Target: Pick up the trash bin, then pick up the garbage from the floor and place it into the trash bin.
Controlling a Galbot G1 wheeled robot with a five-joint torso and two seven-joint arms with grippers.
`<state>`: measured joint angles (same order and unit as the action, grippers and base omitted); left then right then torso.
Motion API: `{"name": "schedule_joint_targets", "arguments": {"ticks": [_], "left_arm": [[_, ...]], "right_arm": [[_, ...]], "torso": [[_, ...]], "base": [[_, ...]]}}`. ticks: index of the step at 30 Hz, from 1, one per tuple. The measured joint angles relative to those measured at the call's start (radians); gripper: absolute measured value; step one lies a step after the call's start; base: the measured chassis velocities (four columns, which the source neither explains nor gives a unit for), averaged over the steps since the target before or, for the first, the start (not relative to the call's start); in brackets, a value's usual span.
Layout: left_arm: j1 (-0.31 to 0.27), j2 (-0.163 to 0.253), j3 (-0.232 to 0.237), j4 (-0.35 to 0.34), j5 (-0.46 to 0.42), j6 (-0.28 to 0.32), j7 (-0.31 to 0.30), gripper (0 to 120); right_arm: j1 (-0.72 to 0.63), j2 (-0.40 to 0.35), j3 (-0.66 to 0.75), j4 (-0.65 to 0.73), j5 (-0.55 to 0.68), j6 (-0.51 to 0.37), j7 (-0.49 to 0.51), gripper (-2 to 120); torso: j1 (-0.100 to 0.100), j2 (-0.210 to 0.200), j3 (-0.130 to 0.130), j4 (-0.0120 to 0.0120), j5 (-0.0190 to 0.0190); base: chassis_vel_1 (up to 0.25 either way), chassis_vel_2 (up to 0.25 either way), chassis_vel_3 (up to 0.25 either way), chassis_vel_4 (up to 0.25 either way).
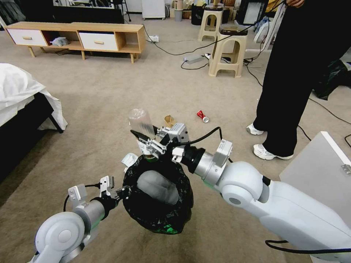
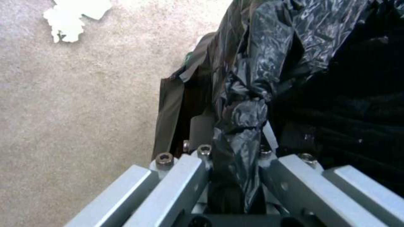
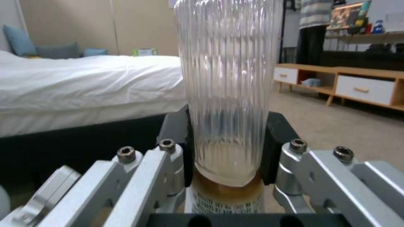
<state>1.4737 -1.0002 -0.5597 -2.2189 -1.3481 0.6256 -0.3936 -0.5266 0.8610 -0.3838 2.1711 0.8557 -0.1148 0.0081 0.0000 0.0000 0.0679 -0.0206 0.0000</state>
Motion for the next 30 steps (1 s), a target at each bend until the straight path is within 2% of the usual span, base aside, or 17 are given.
{"name": "schedule_joint_targets", "arguments": {"ticks": [12,20,30], "left_arm": [[-0.004,0.001,-0.006,-0.002,-0.005,-0.005,-0.015,1],[-0.006,-0.001,-0.007,-0.002,-0.007,-0.007,-0.015,1],[-0.001,-0.002,-0.01,-0.001,-0.007,-0.011,-0.015,1]], "right_arm": [[-0.035,-0.016,-0.014,0.017,-0.021,-0.004,-0.023,27],[-0.106,-0.06,0.024,0.035,-0.052,-0.005,-0.049,27],[-0.148,-0.068,0.039,0.039,-0.085,-0.004,-0.068,27]], "torso": [[0.0,0.0,0.0,0.0,0.0],[0.0,0.0,0.0,-0.0002,0.0],[0.0,0.0,0.0,-0.0001,0.0]], "base": [[0.0,0.0,0.0,0.0],[0.0,0.0,0.0,0.0],[0.0,0.0,0.0,0.0]]}}
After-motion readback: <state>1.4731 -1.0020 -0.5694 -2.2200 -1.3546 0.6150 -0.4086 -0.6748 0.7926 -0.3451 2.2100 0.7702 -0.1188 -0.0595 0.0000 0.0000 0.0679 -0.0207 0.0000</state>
